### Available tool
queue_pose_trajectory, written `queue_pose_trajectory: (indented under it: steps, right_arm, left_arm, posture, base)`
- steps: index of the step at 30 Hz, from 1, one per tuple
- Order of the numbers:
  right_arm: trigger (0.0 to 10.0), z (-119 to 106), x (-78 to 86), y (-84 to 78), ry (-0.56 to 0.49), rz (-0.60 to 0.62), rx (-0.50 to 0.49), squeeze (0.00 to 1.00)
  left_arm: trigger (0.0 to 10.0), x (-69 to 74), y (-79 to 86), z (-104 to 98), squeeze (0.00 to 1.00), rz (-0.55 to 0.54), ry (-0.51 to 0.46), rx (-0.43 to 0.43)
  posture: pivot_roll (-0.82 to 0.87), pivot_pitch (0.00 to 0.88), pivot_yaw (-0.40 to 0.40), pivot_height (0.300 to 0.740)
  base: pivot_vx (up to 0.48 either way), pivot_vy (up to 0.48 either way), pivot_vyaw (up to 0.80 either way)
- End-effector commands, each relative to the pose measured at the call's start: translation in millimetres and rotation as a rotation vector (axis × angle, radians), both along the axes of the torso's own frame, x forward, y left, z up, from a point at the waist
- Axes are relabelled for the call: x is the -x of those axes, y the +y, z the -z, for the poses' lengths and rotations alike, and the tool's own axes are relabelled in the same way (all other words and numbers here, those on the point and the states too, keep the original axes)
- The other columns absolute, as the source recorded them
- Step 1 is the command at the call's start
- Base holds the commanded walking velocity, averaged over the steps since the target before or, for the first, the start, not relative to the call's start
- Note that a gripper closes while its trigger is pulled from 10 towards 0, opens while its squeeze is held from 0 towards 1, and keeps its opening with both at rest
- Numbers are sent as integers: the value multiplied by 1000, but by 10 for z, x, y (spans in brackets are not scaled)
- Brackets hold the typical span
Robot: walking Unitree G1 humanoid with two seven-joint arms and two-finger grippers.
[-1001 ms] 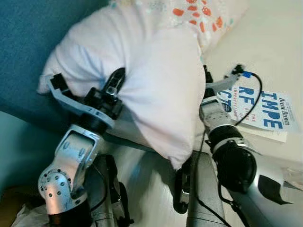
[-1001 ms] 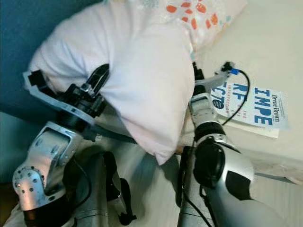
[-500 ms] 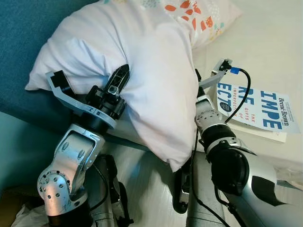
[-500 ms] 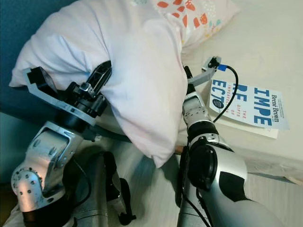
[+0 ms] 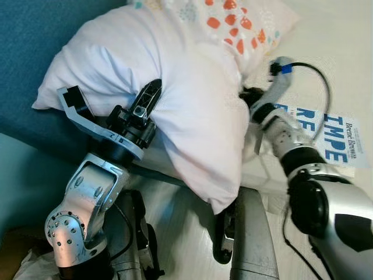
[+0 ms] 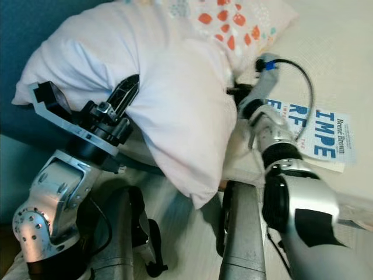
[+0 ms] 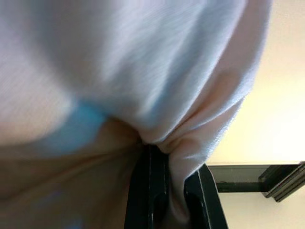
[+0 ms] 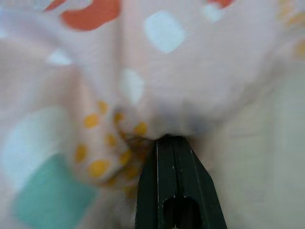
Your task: Clean up the room
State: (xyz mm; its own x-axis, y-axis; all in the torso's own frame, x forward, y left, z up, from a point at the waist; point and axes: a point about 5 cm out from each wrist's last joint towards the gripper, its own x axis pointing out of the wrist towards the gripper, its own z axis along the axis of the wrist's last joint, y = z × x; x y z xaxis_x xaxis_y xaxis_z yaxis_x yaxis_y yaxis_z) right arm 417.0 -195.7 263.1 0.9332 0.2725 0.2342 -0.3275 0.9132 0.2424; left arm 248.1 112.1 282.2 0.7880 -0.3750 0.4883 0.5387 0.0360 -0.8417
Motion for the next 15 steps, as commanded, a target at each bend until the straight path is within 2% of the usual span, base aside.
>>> queue_pose_trajectory:
  steps: [1,3,4,7,10,15]
  right_arm:
    - [0,117,17,-79,28,51,5,0]
    - [0,84,16,-108,10,84,-6,0]
    - [0,29,6,-116,-12,144,-22,0]
    - [0,10,0,-108,-17,163,-29,0]
    - [0,-47,-23,-63,-20,191,-123,0]
    - [0,-64,-33,-41,-13,207,-168,0]
  left_arm:
    - [0,712,87,1457,0,-84,670,149]
    - [0,717,87,1458,0,-84,672,149]
    - [0,721,105,1456,0,-91,673,149]
    - [0,724,113,1454,0,-95,673,148]
    - [0,757,147,1463,0,-109,678,143]
    - [0,778,154,1472,0,-111,684,140]
  posture:
    - [77,547,-33,547]
    - [84,549,-35,547]
    - [92,548,-37,547]
    - [96,548,-39,547]
    - [115,551,-46,547]
    - [121,552,-48,547]
  base:
    - [0,0,0]
    - [0,0,0]
    - [0,0,0]
    - [0,0,0]
    - [0,0,0]
    - [0,0,0]
